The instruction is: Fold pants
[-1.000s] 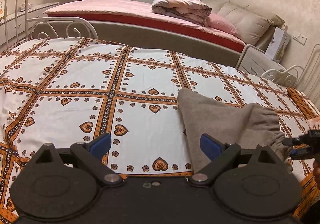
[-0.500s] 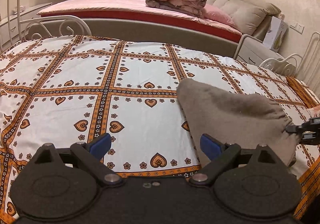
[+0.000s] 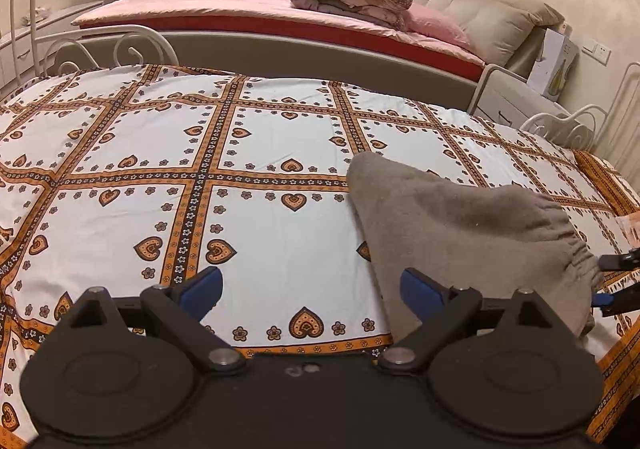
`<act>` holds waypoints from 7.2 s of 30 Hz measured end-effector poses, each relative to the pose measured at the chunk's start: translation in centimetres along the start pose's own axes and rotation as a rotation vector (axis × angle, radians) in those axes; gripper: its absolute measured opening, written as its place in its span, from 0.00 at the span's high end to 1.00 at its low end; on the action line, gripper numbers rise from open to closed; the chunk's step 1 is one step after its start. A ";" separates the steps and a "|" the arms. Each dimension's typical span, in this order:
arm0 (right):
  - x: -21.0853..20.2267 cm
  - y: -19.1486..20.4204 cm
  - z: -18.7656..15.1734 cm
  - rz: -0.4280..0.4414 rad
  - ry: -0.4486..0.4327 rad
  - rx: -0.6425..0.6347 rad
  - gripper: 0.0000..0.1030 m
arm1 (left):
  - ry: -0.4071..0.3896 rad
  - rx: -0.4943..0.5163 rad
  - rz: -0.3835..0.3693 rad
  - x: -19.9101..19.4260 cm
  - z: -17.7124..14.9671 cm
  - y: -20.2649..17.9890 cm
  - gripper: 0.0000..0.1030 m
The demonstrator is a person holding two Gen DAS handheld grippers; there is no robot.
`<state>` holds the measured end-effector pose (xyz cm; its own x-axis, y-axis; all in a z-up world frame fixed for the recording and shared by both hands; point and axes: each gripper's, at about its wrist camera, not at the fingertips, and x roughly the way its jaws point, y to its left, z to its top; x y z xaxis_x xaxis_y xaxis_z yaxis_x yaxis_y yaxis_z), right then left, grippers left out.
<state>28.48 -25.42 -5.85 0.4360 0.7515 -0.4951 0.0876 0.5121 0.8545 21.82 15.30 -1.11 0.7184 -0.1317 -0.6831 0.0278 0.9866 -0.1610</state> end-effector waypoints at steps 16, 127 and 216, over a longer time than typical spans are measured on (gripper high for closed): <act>4.0 1.3 1.1 -0.041 -0.029 -0.085 0.35 | 0.008 -0.001 0.006 -0.2 -0.1 0.5 0.13; -5.0 2.8 0.7 -0.078 -0.252 -0.188 0.39 | 0.026 -0.149 -0.058 4.1 0.4 -3.9 0.14; 3.3 3.7 3.4 0.053 0.024 -0.249 0.51 | 0.126 -0.375 -0.524 12.0 2.6 -2.1 0.76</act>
<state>33.25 -22.46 -3.77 0.4129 0.7880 -0.4568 -0.1591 0.5562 0.8157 32.18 11.87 -7.13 0.5878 -0.6186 -0.5214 0.0910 0.6909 -0.7172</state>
